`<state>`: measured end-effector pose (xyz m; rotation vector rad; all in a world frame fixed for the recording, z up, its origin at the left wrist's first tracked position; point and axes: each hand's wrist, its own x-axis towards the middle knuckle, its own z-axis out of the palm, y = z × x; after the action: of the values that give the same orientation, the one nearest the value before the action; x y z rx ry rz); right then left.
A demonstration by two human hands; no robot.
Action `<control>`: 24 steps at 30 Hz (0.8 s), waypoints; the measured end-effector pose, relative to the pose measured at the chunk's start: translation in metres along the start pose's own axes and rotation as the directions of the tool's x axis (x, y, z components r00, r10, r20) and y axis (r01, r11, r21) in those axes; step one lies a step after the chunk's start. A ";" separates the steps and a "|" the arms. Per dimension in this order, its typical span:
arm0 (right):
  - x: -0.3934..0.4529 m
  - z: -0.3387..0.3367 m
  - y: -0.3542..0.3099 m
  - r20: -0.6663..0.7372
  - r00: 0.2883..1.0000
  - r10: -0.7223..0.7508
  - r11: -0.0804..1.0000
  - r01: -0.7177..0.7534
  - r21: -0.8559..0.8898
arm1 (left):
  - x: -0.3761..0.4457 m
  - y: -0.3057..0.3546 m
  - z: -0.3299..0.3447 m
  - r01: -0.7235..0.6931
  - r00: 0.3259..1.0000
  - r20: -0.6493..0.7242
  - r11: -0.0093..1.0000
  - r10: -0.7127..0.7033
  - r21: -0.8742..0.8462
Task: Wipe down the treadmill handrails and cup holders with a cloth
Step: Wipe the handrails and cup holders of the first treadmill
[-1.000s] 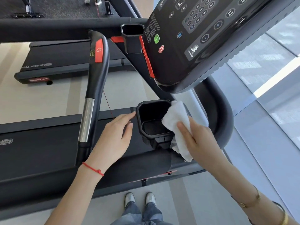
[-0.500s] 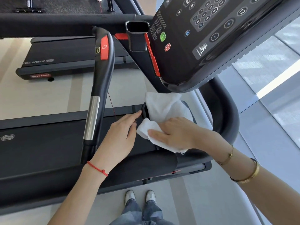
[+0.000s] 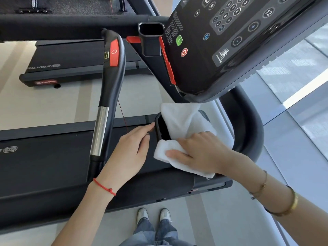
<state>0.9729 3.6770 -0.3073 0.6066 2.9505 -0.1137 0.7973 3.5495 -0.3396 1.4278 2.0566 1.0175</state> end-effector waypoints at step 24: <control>-0.003 0.009 0.030 -0.233 0.972 -0.037 0.962 0.098 0.254 | -0.002 0.003 0.000 0.016 1.000 -0.006 1.000 -0.016 0.009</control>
<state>0.9890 3.7026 -0.3170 0.5840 3.2068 -0.4836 0.7999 3.5477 -0.3377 1.4120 2.0766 1.0079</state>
